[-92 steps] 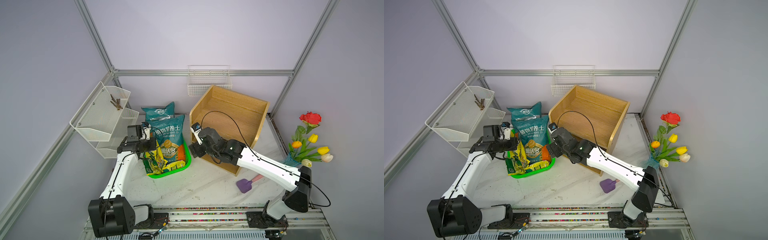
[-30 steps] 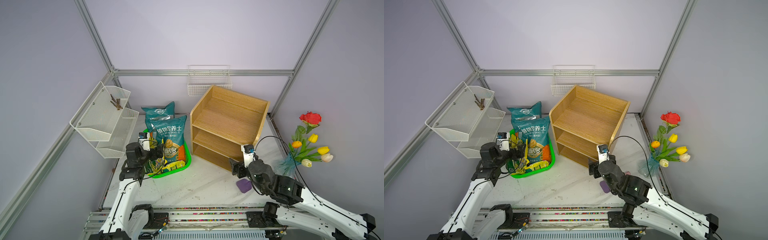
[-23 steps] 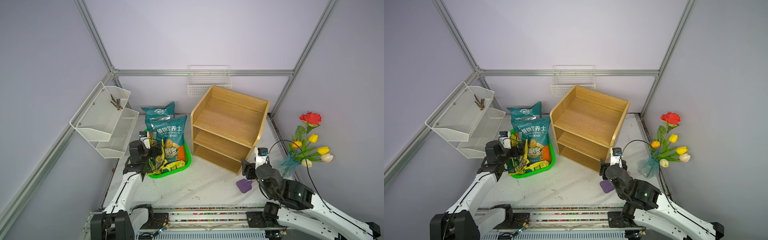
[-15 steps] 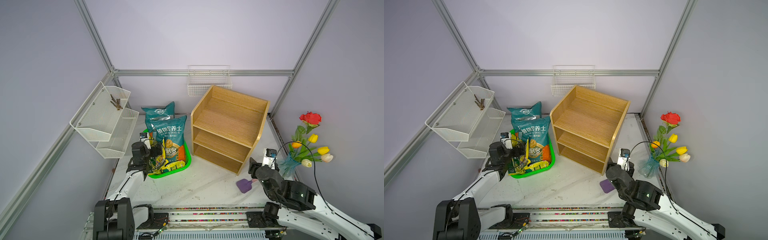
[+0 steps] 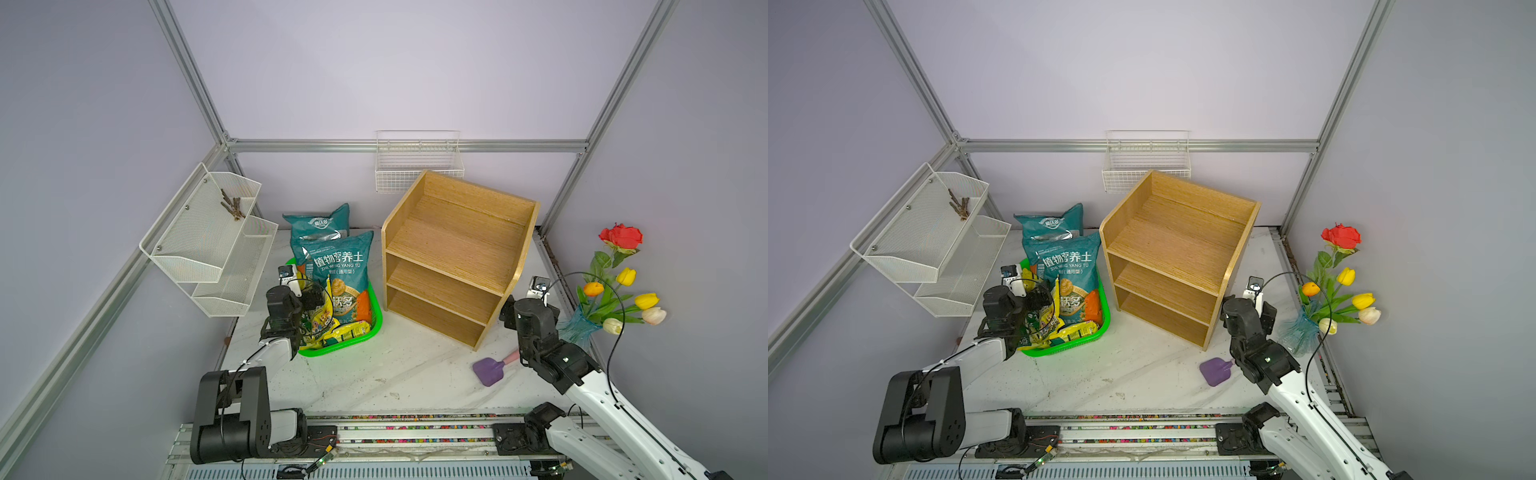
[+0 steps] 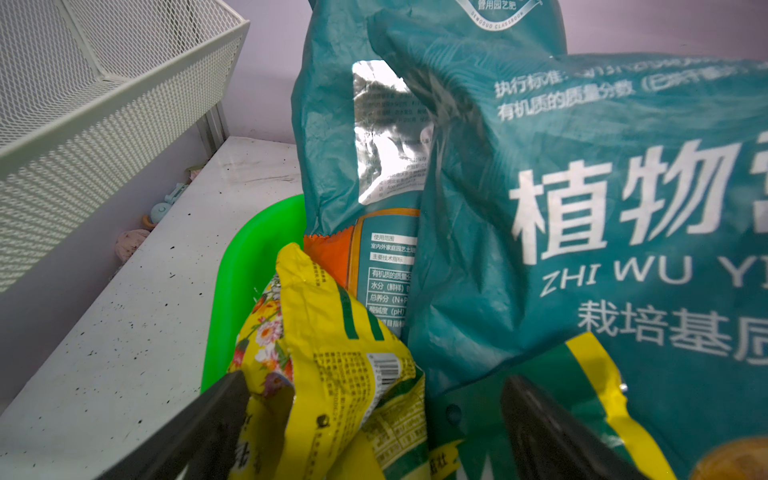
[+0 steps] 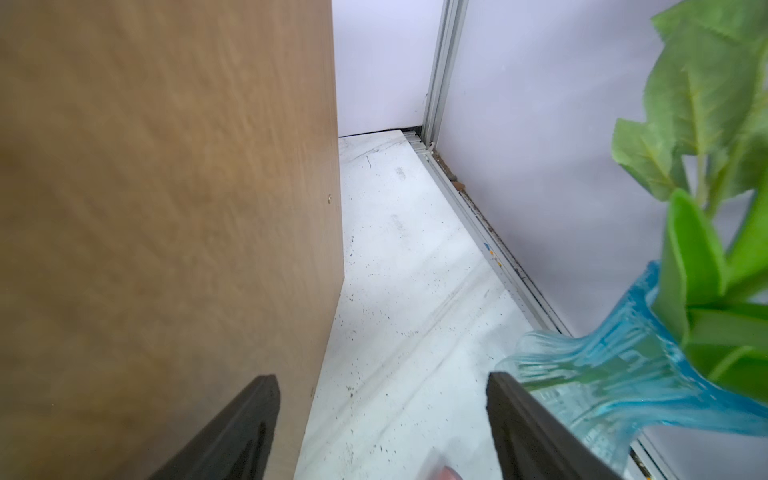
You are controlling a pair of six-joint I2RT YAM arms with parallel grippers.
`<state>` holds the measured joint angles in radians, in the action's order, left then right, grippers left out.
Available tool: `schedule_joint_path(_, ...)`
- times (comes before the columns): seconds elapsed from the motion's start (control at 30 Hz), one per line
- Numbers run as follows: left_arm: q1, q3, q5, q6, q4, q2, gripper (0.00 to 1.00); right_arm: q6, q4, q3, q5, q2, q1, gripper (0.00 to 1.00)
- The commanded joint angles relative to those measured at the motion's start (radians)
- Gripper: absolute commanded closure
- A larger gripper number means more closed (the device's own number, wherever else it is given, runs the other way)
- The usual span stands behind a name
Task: Take down the fertilizer bag from the shelf
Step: Reset both arms
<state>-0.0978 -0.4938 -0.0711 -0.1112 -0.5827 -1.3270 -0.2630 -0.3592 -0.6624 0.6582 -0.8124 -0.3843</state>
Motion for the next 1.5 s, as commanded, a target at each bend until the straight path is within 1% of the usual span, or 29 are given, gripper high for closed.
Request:
schedule_joint_path(0.0,0.007,0.064,0.016,0.025,0.006,-0.019,0.00,0.079,0.292,0.037,-0.215,-0.110,0.106,0.15)
schedule_joint_path(0.1,0.007,0.100,0.043,0.045,-0.055,0.000,0.00,0.046,0.393,0.051,-0.306,-0.244,0.222,0.13)
schedule_joint_path(0.17,0.007,0.110,0.070,0.048,-0.068,0.006,0.00,0.098,0.498,0.074,-0.294,-0.326,0.248,0.12)
schedule_joint_path(0.27,0.007,0.104,0.064,0.053,-0.083,-0.007,0.00,0.168,0.675,0.111,-0.273,-0.432,0.269,0.10)
schedule_joint_path(0.37,0.007,0.119,0.084,0.040,-0.169,-0.032,0.00,0.173,0.851,0.150,-0.358,-0.508,0.315,0.09)
schedule_joint_path(0.43,0.007,0.152,0.099,0.046,-0.284,-0.076,0.00,0.195,0.956,0.170,-0.397,-0.554,0.330,0.08)
schedule_joint_path(0.5,0.007,0.168,0.120,0.038,-0.367,-0.159,0.00,0.211,1.028,0.187,-0.422,-0.592,0.335,0.08)
schedule_joint_path(0.57,0.007,0.170,0.098,0.053,-0.472,-0.242,0.00,0.201,1.123,0.221,-0.467,-0.622,0.341,0.07)
schedule_joint_path(0.6,0.008,0.165,0.085,0.063,-0.476,-0.254,0.00,0.199,1.197,0.241,-0.492,-0.644,0.341,0.06)
schedule_joint_path(0.67,0.010,0.129,0.081,0.057,-0.334,-0.211,0.00,0.211,1.262,0.259,-0.526,-0.691,0.341,0.05)
schedule_joint_path(0.7,0.011,0.120,0.078,0.059,-0.310,-0.205,0.00,0.222,1.311,0.274,-0.541,-0.709,0.341,0.02)
schedule_joint_path(0.73,0.010,0.132,0.072,0.064,-0.357,-0.216,0.00,0.221,1.346,0.289,-0.551,-0.708,0.343,0.00)
schedule_joint_path(0.8,0.011,0.150,0.067,0.068,-0.414,-0.233,0.00,0.240,1.333,0.299,-0.585,-0.697,0.343,0.00)
schedule_joint_path(0.87,0.012,0.141,0.060,0.071,-0.388,-0.232,0.00,0.252,1.372,0.322,-0.609,-0.705,0.343,0.00)
schedule_joint_path(0.93,0.014,0.123,0.058,0.078,-0.355,-0.229,0.00,0.250,1.531,0.372,-0.613,-0.756,0.343,0.00)
schedule_joint_path(0.97,0.018,0.123,0.067,0.081,-0.356,-0.230,0.00,0.252,1.556,0.375,-0.619,-0.771,0.343,0.00)
schedule_joint_path(1.03,0.032,0.111,0.079,0.097,-0.342,-0.234,0.00,0.258,1.441,0.348,-0.618,-0.736,0.343,0.00)
schedule_joint_path(1.1,0.044,0.106,0.094,0.101,-0.318,-0.226,0.00,0.234,1.402,0.339,-0.551,-0.736,0.343,0.00)
schedule_joint_path(1.27,0.054,0.104,0.120,0.105,-0.312,-0.225,0.00,0.243,1.535,0.374,-0.558,-0.761,0.342,0.00)
schedule_joint_path(1.33,0.056,0.103,0.121,0.106,-0.310,-0.225,0.00,0.260,1.527,0.375,-0.565,-0.756,0.332,0.00)
schedule_joint_path(1.47,0.056,0.104,0.122,0.107,-0.310,-0.225,0.00,0.255,1.514,0.362,-0.561,-0.762,0.332,0.00)
